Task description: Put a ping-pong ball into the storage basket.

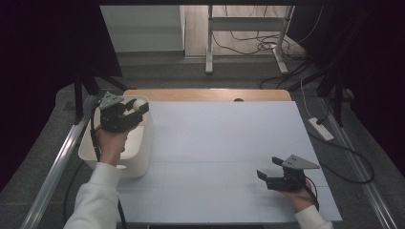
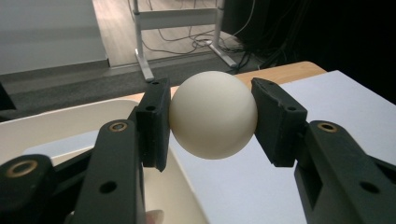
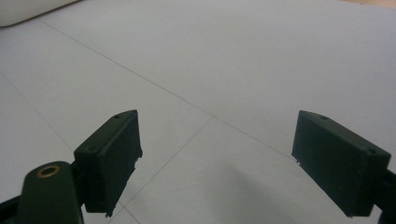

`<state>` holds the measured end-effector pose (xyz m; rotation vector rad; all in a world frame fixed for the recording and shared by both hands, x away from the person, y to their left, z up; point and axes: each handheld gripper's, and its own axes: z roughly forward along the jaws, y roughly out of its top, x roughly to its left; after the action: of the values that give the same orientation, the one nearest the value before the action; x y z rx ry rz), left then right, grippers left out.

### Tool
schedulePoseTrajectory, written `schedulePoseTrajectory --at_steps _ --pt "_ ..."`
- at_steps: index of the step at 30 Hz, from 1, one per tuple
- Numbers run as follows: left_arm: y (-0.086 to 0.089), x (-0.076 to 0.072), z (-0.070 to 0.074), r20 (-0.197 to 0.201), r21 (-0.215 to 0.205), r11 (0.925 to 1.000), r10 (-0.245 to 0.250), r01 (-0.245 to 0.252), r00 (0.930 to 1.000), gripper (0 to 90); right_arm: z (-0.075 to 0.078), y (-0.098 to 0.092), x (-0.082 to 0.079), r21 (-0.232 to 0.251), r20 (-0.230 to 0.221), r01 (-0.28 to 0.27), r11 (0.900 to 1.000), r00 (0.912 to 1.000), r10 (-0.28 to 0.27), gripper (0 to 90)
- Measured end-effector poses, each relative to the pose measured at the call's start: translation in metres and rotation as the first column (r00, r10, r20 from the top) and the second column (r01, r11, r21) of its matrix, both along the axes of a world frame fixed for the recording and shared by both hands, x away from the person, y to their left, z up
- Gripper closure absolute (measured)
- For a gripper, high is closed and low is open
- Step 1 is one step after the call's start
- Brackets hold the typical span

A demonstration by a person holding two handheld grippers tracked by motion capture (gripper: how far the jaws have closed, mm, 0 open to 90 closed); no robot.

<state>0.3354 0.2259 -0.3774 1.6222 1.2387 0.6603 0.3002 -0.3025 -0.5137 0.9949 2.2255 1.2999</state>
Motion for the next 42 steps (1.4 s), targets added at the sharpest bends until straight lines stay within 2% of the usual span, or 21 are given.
schedulePoseTrajectory --at_steps 2,9,22,26,36,42 --pt "0.004 0.0 -0.001 -0.007 0.016 0.9997 0.016 -0.016 0.9999 50.6 0.0 0.0 0.0 0.001 0.0 0.001 1.0 1.0 -0.001 15.3" --pt "0.012 0.0 -0.002 -0.029 0.025 0.9989 0.04 -0.039 0.9988 50.6 0.0 0.0 0.0 0.0 0.0 0.001 1.0 1.0 -0.001 15.3" --pt "0.02 -0.002 -0.001 -0.065 0.05 0.9971 0.06 -0.057 0.9961 50.6 0.0 0.0 0.0 0.001 -0.002 0.0 1.0 1.0 0.0 15.3" --pt "0.021 -0.001 -0.002 -0.092 0.062 0.9964 0.064 -0.059 0.9937 50.6 0.0 0.001 0.0 -0.001 -0.002 0.0 1.0 1.0 0.0 15.3" --pt "0.022 0.006 -0.005 -0.183 0.108 0.9928 0.071 -0.052 0.9805 50.5 0.0 0.001 0.001 -0.001 -0.002 0.0 1.0 1.0 0.0 15.3" --pt "0.022 0.012 -0.011 -0.245 0.128 0.9911 0.068 -0.037 0.9671 50.5 0.0 0.001 0.0 0.0 -0.002 -0.001 1.0 1.0 0.001 15.3"
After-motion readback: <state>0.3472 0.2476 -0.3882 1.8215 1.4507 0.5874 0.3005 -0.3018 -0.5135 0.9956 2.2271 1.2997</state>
